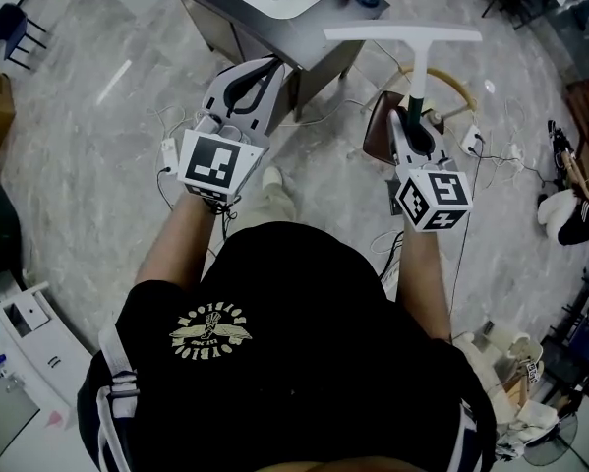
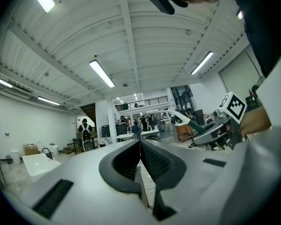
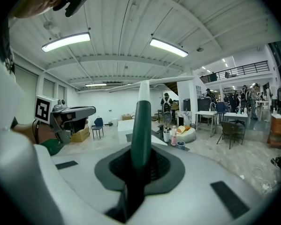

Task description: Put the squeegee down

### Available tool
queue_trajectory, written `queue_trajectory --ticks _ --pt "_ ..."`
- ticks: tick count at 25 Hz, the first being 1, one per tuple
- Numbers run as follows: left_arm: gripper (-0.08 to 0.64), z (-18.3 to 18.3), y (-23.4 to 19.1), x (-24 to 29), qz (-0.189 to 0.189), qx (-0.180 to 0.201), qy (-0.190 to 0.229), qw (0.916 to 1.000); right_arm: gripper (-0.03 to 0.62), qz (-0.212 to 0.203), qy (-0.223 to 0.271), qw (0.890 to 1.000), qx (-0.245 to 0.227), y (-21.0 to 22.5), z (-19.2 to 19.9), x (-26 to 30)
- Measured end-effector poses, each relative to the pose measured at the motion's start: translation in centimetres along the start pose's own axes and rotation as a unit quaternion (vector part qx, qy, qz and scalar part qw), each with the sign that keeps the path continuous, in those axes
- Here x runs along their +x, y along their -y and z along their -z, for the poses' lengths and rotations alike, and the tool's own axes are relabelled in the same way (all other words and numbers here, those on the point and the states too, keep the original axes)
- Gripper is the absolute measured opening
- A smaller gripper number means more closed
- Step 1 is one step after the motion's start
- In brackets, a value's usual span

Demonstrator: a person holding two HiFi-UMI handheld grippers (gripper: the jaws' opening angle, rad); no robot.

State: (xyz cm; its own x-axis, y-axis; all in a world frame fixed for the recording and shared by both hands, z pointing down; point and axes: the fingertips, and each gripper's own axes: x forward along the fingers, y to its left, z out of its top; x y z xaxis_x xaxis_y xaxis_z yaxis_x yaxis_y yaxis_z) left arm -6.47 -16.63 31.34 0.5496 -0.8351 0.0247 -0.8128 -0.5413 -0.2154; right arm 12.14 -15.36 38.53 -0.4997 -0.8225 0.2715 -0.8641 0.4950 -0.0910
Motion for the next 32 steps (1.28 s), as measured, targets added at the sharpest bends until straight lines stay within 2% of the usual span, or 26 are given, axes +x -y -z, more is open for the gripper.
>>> queue_trajectory --ticks 14,19,25,29,32 --pt "0.025 1.3 1.3 0.9 0.030 -0.004 -0.017 0.9994 0.049 0.010 0.001 1.000 0.015 -0.2 0.2 -0.2" --pt "0.025 1.6 1.6 1.1 0.044 -0.004 -0.018 0.9989 0.049 0.023 0.003 1.000 0.021 -0.1 0.3 -0.6" --pt "0.025 0.7 1.9 1.5 0.050 -0.014 0.007 0.9986 0.049 0.043 0.000 0.999 0.017 0.4 0.2 -1.6" --pt "0.025 0.9 3.3 2.0 0.067 -0.027 0.002 0.9974 0.049 0.062 -0.015 0.998 0.017 0.9 0.5 -3.5" --pt "0.025 0.8 3.8 2.4 0.079 -0.019 0.000 0.9967 0.049 0.074 -0.013 0.997 0.017 1.2 0.3 -4.0"
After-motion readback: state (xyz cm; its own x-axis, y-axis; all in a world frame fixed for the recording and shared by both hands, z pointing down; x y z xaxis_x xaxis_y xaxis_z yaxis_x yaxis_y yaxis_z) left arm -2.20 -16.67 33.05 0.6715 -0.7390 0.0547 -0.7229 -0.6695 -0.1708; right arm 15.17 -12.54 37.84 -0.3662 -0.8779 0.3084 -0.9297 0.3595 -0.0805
